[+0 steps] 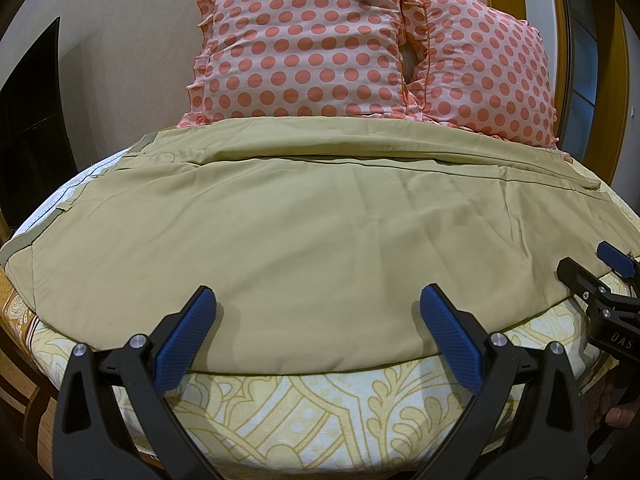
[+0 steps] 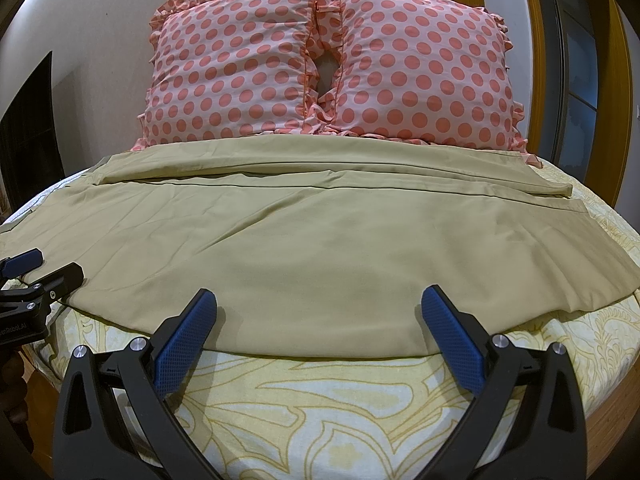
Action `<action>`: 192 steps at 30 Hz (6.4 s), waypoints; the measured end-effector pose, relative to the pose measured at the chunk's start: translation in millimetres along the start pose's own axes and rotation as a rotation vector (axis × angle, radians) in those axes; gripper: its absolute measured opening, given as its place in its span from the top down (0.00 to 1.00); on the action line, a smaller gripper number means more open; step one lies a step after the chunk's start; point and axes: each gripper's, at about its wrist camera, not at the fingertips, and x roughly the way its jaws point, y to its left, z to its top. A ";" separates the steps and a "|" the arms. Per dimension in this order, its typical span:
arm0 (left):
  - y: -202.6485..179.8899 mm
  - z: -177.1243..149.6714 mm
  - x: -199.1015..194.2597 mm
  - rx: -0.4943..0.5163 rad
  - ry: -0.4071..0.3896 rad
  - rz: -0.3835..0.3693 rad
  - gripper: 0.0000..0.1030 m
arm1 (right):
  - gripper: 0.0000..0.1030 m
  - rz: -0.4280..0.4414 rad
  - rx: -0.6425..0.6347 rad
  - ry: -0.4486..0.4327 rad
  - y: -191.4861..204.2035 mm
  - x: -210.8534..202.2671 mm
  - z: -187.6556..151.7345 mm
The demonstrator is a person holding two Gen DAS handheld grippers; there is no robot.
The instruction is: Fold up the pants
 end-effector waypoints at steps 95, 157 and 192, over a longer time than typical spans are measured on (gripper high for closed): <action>86.6 123.3 22.8 -0.236 -0.064 -0.001 0.02 | 0.55 0.039 1.080 0.017 -268.2 16.3 10.4; 194.7 10.4 -20.1 -0.566 0.135 0.011 0.91 | 0.97 -0.060 0.889 -0.095 -299.7 -33.5 -25.6; 246.1 -16.6 -59.1 -0.667 -0.059 0.120 0.17 | 0.74 0.663 -0.229 0.192 130.0 35.3 59.3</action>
